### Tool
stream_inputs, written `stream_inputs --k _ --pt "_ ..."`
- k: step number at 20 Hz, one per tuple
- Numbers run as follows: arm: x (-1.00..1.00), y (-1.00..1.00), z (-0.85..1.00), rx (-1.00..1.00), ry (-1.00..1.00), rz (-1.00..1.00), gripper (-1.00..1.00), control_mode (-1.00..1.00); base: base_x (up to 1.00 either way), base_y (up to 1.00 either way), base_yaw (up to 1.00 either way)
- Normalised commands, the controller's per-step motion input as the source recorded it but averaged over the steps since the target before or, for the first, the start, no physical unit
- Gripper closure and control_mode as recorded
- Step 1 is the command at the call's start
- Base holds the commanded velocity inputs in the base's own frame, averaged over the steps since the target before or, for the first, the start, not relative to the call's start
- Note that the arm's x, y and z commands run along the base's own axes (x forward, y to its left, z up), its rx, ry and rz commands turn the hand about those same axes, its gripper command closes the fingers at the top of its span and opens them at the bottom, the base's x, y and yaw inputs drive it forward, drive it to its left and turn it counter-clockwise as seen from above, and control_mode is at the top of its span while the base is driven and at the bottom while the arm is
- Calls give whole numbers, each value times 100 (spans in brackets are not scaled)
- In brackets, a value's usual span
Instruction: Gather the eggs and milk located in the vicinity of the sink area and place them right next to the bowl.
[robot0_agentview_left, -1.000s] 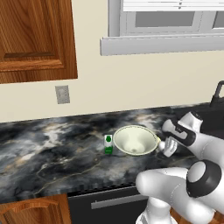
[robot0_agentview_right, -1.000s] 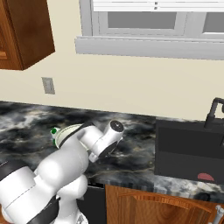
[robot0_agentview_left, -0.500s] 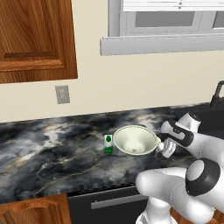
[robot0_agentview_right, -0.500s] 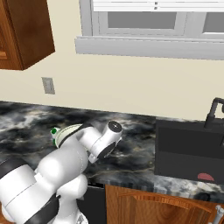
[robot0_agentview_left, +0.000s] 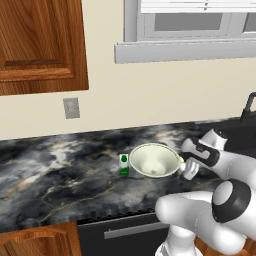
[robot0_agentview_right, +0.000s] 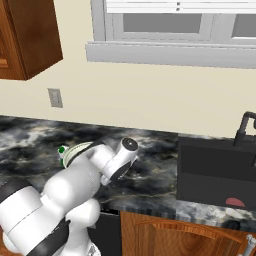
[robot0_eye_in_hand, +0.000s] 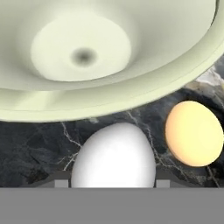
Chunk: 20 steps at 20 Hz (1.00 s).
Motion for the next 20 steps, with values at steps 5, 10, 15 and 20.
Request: stream_inputs --k 5,10,15,20 --pt "3 9 -1 0 0 0 100 -100 0 0 0" --pt "0 3 -3 0 0 0 100 -100 0 0 0" --pt "0 2 -10 -1 1 0 100 -100 0 0 0" --pt "0 0 0 0 0 0 -100 -100 0 0 0"
